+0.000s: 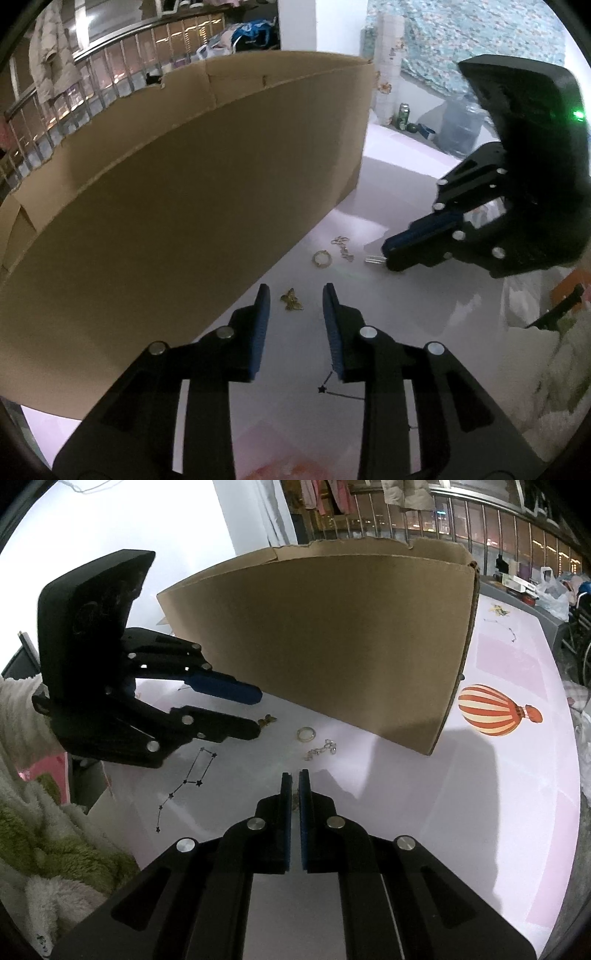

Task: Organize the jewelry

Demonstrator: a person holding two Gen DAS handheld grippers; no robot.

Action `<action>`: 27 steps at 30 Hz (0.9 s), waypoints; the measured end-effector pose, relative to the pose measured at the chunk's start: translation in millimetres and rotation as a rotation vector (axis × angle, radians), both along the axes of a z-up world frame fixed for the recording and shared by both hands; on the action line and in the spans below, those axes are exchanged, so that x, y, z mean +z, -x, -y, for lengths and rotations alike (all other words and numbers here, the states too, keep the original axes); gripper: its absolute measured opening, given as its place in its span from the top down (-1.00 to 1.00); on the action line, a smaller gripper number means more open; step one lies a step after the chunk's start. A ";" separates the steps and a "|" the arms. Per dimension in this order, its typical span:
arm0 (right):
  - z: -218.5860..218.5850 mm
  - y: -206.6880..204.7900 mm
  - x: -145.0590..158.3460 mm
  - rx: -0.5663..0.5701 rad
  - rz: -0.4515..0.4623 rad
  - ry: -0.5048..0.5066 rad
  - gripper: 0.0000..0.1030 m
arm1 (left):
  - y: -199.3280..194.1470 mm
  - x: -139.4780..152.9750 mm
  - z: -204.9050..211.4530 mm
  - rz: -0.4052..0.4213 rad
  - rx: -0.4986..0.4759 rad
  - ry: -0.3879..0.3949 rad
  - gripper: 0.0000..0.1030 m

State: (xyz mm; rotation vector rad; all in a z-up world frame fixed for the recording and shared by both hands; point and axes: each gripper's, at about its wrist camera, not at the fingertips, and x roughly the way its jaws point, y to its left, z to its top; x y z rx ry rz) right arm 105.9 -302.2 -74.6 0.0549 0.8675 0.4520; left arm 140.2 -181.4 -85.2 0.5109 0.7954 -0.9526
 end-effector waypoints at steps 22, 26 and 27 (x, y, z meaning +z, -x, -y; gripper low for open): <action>-3.5 -0.7 -1.6 0.001 0.005 0.003 0.92 | -1.9 -1.8 1.0 -0.030 0.015 0.007 0.89; -6.4 2.1 4.0 0.004 0.017 0.010 0.92 | 3.1 4.2 0.3 -0.014 0.013 0.017 0.89; -6.9 3.1 5.4 0.005 0.021 0.011 0.92 | 4.2 5.7 -0.9 -0.012 0.014 0.020 0.89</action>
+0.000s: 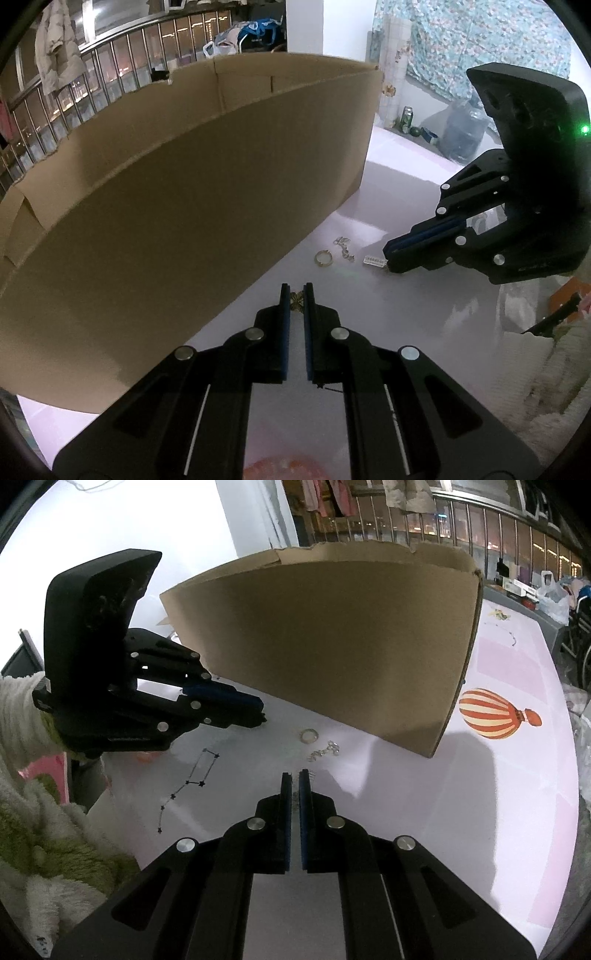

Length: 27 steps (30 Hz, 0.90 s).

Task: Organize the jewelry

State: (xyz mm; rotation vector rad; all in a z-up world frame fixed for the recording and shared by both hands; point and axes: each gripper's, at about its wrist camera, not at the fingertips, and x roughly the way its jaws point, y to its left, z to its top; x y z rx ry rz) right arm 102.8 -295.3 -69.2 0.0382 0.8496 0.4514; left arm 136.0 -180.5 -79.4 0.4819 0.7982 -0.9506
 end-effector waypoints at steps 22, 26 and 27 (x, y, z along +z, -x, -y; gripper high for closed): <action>-5.1 -15.1 -9.2 -0.064 -0.035 0.030 0.81 | 2.3 -4.8 -2.5 -0.007 0.027 0.009 0.89; -9.5 -18.3 -7.7 -0.052 -0.038 0.047 0.81 | 1.5 -4.5 -2.0 -0.011 0.024 0.010 0.89; -10.3 -20.0 -7.5 -0.049 -0.043 0.044 0.79 | 2.0 -5.1 -1.1 -0.012 0.024 0.011 0.89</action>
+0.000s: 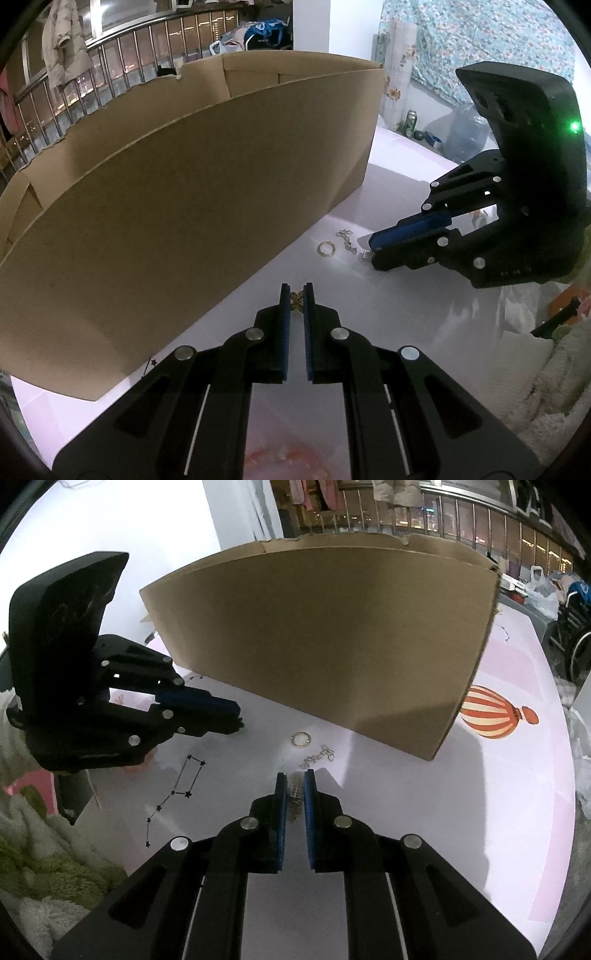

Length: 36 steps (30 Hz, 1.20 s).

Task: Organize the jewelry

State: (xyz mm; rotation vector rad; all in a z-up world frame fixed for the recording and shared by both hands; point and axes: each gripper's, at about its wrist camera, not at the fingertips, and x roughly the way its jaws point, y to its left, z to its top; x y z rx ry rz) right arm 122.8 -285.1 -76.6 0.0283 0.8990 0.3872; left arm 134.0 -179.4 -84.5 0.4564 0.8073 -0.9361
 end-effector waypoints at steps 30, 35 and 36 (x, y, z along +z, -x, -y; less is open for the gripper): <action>-5.2 14.0 5.1 0.013 0.037 0.030 0.96 | -1.2 2.7 -3.6 0.007 0.013 0.010 0.89; -1.4 25.4 17.1 -0.001 0.066 0.021 0.95 | 4.5 9.8 -8.9 0.022 0.017 0.020 0.89; 0.0 28.4 21.0 -0.006 0.074 0.017 0.95 | 5.4 11.6 -10.1 0.022 0.016 0.024 0.89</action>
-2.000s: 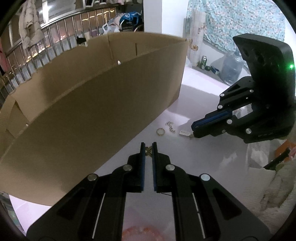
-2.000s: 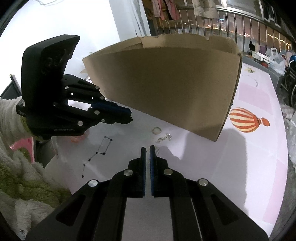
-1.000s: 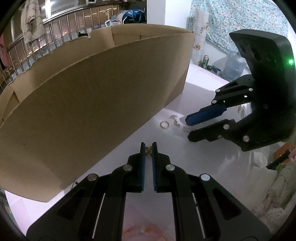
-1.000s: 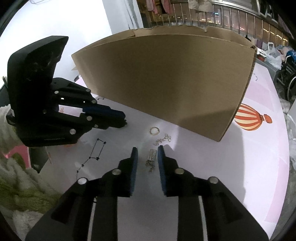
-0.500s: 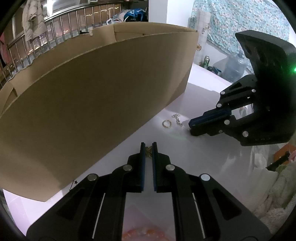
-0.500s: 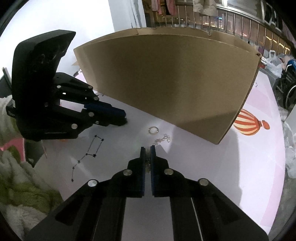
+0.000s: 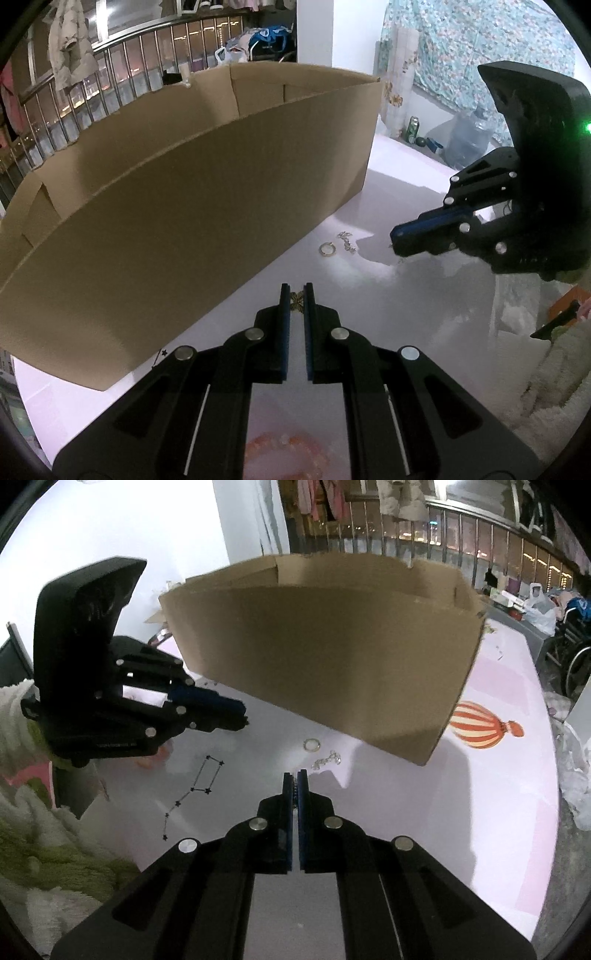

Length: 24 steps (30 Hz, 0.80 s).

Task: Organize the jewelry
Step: 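Carry both held pieces into the box and open both grippers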

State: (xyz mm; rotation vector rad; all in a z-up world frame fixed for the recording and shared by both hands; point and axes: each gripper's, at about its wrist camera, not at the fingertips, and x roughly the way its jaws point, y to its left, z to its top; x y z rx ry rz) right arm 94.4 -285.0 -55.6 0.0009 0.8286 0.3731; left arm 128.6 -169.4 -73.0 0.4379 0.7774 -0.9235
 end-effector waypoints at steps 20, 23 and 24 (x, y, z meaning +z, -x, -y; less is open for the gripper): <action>16.2 -7.1 119.5 0.011 0.315 -0.083 0.95 | -7.9 105.2 -16.4 0.150 0.009 0.178 0.89; 18.5 -32.8 115.8 0.016 0.301 -0.096 0.96 | -38.6 103.7 -6.8 0.109 0.054 0.167 0.89; 21.1 -47.3 109.8 0.013 0.277 -0.111 0.96 | -50.1 100.8 -3.8 0.095 0.071 0.160 0.89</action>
